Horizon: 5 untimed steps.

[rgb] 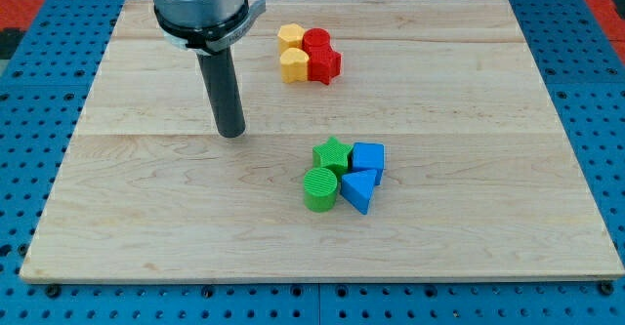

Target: Move your arm towards the yellow hexagon

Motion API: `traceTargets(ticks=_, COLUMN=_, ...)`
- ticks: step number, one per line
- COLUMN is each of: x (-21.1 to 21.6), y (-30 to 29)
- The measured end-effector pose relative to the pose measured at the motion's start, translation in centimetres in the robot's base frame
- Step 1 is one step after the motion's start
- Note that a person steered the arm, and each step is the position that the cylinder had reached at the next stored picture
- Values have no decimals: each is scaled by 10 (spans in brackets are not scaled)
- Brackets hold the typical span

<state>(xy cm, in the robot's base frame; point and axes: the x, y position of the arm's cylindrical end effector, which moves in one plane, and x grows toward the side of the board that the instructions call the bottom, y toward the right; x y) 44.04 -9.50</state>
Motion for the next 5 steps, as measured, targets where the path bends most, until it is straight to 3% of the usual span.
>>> traceTargets(ticks=1, x=-19, y=18)
traceTargets(ticks=3, x=-83, y=-38)
traceTargets(ticks=5, x=-145, y=26)
